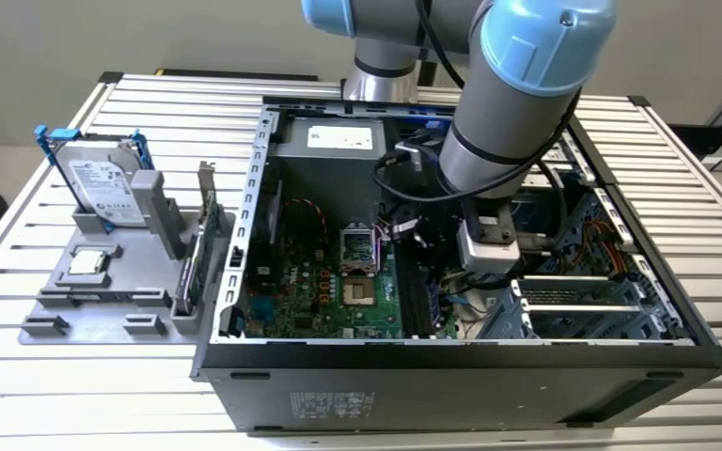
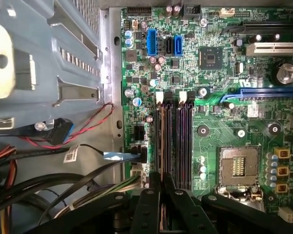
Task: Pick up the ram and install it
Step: 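Press down the ram until it locks into place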
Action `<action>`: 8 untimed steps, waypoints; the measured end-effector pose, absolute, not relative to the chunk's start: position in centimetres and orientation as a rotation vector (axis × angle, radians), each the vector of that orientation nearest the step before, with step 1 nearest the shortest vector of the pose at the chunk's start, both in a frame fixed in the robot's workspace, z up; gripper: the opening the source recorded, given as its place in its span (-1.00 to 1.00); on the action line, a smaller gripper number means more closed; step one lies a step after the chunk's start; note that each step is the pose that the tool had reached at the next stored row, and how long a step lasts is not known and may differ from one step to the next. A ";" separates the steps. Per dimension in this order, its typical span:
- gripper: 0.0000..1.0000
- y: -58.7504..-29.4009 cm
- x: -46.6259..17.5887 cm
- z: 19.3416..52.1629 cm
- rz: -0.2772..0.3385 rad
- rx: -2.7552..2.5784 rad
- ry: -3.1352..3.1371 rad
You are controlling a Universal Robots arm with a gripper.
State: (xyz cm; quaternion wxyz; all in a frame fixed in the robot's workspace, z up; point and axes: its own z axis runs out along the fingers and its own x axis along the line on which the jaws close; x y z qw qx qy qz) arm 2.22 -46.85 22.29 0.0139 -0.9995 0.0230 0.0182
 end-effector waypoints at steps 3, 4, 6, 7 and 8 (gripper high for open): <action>-1.00 -46.8 2.2 22.0 0.057 -3.111 0.072; -1.00 -46.8 2.2 22.0 0.057 -3.112 0.072; -1.00 -46.8 2.2 21.9 0.057 -3.111 0.072; -1.00 -46.8 2.2 21.9 0.057 -3.112 0.072; -1.00 -46.8 2.2 21.9 0.057 -3.111 0.072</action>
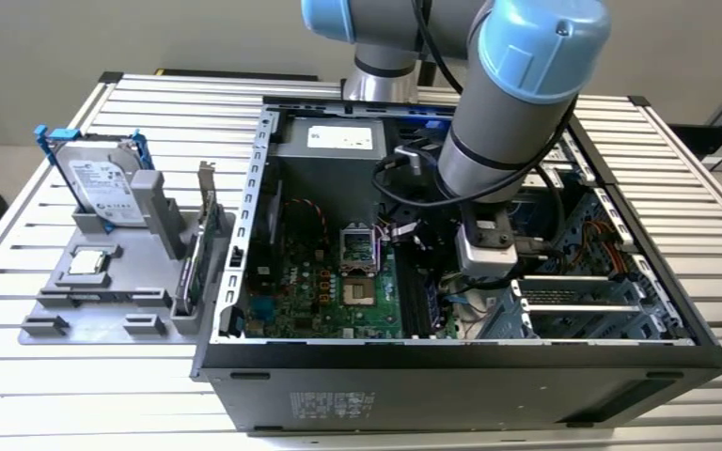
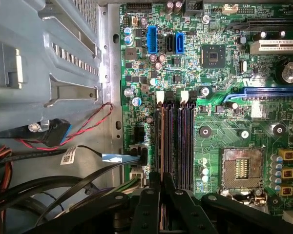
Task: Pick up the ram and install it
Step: 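Press down the ram until it locks into place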
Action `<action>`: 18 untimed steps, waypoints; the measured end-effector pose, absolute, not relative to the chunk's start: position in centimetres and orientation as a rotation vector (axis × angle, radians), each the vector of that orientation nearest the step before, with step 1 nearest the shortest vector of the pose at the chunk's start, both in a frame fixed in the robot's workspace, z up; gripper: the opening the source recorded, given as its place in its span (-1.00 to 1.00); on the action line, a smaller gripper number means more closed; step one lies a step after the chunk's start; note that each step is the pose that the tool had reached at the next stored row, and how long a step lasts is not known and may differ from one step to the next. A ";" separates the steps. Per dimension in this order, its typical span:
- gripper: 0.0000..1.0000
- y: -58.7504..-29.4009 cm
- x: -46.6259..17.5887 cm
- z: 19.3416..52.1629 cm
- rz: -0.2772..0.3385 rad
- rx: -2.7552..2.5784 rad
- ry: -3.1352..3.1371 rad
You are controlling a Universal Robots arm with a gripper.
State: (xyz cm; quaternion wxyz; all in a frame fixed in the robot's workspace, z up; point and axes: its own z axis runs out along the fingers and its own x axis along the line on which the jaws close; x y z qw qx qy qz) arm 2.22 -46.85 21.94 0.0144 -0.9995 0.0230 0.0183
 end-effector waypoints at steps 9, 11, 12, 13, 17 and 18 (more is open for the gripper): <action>-1.00 -46.8 2.2 21.9 0.057 -3.111 0.072; -1.00 -46.8 2.2 21.8 0.057 -3.111 0.072; -1.00 -46.8 2.2 21.8 0.057 -3.111 0.072; -1.00 -46.8 2.2 21.8 0.057 -3.111 0.072; -1.00 -46.8 2.2 21.6 0.057 -3.111 0.072; -1.00 -46.8 2.1 21.5 0.058 -3.111 0.071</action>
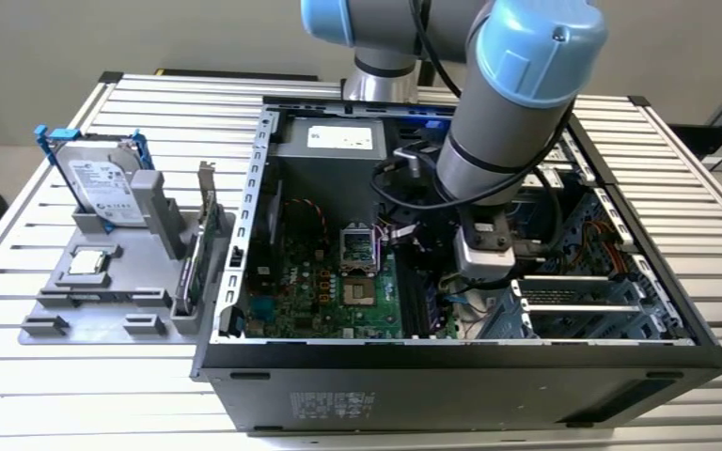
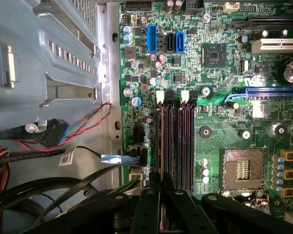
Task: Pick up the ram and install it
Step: 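Press down the ram until it locks into place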
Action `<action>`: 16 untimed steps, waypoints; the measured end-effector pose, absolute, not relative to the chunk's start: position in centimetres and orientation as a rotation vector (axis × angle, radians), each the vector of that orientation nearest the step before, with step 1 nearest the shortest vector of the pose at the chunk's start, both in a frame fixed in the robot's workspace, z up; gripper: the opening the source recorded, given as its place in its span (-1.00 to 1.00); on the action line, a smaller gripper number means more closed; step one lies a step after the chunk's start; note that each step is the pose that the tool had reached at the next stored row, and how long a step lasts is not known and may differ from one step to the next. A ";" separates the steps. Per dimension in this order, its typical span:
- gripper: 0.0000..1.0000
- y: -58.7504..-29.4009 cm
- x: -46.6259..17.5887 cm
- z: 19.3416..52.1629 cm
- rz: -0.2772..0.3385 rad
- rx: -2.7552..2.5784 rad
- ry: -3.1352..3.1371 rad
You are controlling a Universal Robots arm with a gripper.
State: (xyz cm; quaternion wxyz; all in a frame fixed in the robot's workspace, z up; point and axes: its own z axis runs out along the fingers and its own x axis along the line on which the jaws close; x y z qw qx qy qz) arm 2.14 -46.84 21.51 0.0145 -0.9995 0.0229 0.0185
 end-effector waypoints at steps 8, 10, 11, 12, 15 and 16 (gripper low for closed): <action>-1.00 -46.8 2.0 21.2 0.058 -3.108 0.039; -1.00 -46.8 2.0 21.2 0.058 -3.108 0.035; -1.00 -46.8 2.0 21.2 0.058 -3.108 0.035; -1.00 -46.8 2.0 21.2 0.058 -3.108 0.035; -1.00 -46.8 2.0 21.2 0.058 -3.108 0.035; -1.00 -46.9 2.0 21.2 0.058 -3.108 0.035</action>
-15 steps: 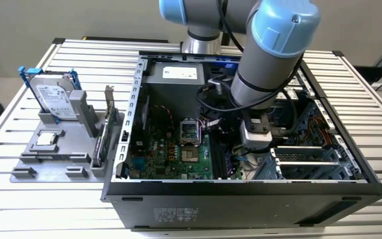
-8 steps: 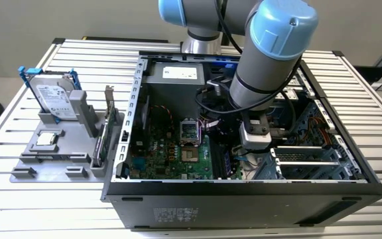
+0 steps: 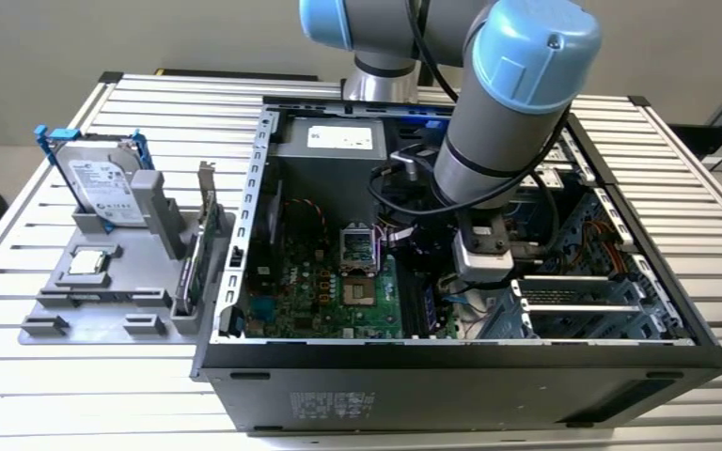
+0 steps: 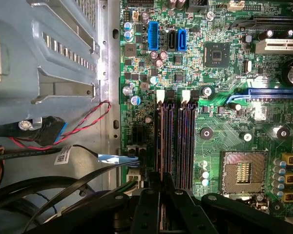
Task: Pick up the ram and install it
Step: 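Press down the ram until it locks into place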
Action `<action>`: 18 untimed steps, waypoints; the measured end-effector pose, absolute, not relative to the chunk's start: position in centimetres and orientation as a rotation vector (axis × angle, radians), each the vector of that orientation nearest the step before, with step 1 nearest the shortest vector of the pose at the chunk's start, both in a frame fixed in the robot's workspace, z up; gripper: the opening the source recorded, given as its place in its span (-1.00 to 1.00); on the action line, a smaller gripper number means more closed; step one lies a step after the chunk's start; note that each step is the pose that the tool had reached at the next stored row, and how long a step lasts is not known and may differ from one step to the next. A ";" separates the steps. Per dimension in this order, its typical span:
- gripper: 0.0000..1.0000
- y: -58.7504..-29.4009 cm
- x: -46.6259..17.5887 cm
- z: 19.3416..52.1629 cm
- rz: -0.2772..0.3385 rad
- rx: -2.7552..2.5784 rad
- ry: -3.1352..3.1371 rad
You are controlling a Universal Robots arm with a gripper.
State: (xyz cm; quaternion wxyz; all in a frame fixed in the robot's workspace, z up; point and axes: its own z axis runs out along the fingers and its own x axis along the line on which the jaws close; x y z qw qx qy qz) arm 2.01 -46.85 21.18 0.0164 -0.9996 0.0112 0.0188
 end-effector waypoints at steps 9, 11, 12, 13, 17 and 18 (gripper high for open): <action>-1.00 -46.9 2.0 21.2 0.059 -3.108 0.032; -1.00 -46.9 2.0 21.2 0.060 -3.109 0.030; -1.00 -46.9 2.0 21.3 0.059 -3.109 0.029; -1.00 -46.9 2.0 21.3 0.060 -3.109 0.028; -1.00 -47.0 2.0 21.3 0.059 -3.109 0.026; -1.00 -47.0 2.0 21.3 0.059 -3.109 0.026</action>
